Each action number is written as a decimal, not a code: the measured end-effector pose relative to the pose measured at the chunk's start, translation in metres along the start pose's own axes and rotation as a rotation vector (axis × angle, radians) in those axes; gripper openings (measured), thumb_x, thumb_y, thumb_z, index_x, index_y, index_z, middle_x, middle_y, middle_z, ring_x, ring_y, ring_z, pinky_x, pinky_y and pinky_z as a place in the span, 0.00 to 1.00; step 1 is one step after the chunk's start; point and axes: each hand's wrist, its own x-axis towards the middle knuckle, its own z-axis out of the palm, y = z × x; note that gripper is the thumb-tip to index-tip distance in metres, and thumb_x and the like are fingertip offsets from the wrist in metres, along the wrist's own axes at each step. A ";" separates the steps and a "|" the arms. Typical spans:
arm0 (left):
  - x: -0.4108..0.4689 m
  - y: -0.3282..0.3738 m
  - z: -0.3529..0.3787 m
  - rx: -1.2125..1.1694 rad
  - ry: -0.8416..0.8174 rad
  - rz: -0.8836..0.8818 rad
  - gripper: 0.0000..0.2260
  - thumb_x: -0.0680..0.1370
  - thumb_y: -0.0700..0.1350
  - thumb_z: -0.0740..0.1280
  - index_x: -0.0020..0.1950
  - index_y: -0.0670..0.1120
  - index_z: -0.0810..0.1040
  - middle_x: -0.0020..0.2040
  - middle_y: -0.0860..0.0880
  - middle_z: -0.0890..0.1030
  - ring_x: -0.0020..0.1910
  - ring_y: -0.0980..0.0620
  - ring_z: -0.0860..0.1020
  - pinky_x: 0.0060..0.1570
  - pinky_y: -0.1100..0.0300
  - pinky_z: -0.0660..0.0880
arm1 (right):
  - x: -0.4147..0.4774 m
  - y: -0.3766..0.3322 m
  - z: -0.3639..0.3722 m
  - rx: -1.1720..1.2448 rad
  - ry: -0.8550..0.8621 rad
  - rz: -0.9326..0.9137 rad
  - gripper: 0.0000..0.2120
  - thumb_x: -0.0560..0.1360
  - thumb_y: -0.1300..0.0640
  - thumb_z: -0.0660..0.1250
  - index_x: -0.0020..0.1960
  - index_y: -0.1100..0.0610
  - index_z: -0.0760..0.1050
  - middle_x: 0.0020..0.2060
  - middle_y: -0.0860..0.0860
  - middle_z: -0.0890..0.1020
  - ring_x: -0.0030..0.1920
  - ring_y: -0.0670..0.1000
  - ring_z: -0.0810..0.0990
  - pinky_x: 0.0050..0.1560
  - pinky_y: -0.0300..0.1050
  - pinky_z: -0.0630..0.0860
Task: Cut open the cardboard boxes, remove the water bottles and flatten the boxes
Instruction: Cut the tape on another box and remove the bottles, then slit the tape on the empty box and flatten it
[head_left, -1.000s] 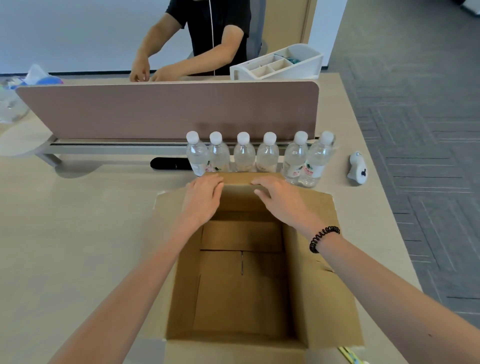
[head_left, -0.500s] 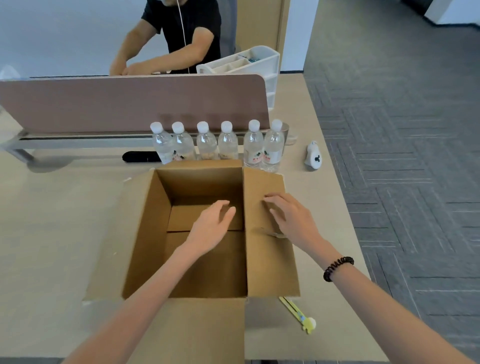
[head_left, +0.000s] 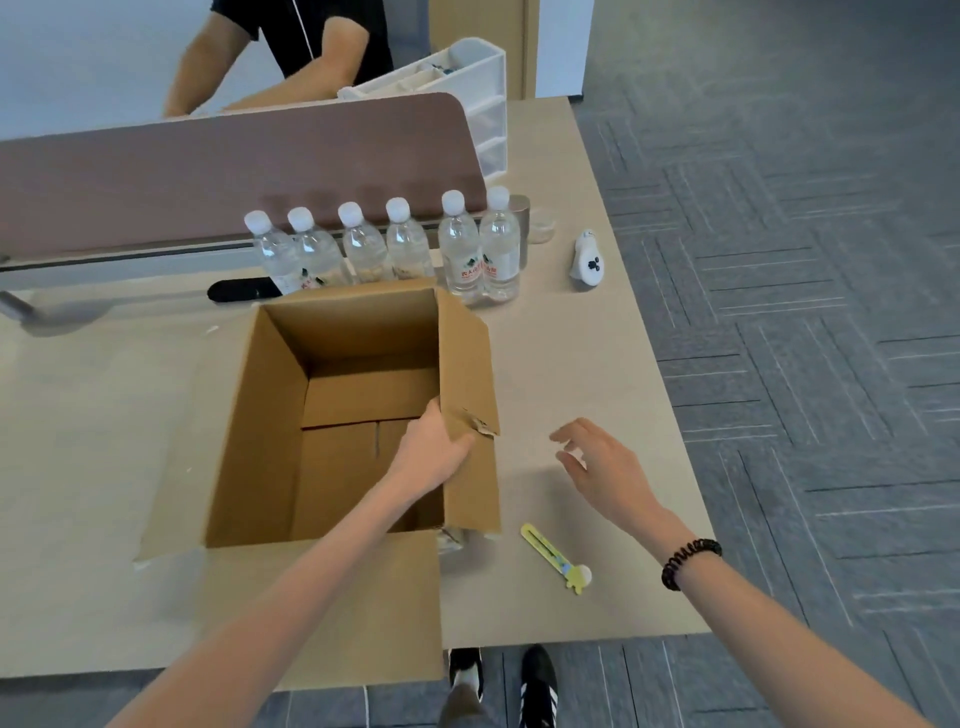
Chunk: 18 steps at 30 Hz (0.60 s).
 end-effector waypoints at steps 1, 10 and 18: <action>-0.001 0.002 0.000 0.007 0.008 0.002 0.23 0.81 0.45 0.65 0.74 0.44 0.63 0.67 0.46 0.75 0.64 0.45 0.74 0.62 0.50 0.72 | -0.005 0.003 0.002 0.007 -0.045 0.028 0.06 0.77 0.59 0.65 0.53 0.52 0.75 0.50 0.43 0.77 0.48 0.44 0.78 0.44 0.42 0.73; -0.004 0.009 0.003 0.051 0.074 0.000 0.18 0.81 0.42 0.62 0.71 0.41 0.68 0.67 0.41 0.75 0.65 0.40 0.73 0.65 0.46 0.72 | -0.032 0.001 0.031 -0.146 -0.410 0.108 0.10 0.71 0.46 0.69 0.41 0.50 0.71 0.43 0.45 0.72 0.43 0.49 0.74 0.39 0.43 0.67; -0.004 0.007 0.006 0.045 0.108 -0.057 0.14 0.80 0.44 0.63 0.65 0.42 0.73 0.61 0.42 0.78 0.59 0.42 0.76 0.58 0.50 0.74 | -0.032 -0.004 0.047 -0.159 -0.342 0.115 0.10 0.72 0.49 0.70 0.41 0.51 0.70 0.43 0.46 0.71 0.49 0.51 0.76 0.40 0.44 0.67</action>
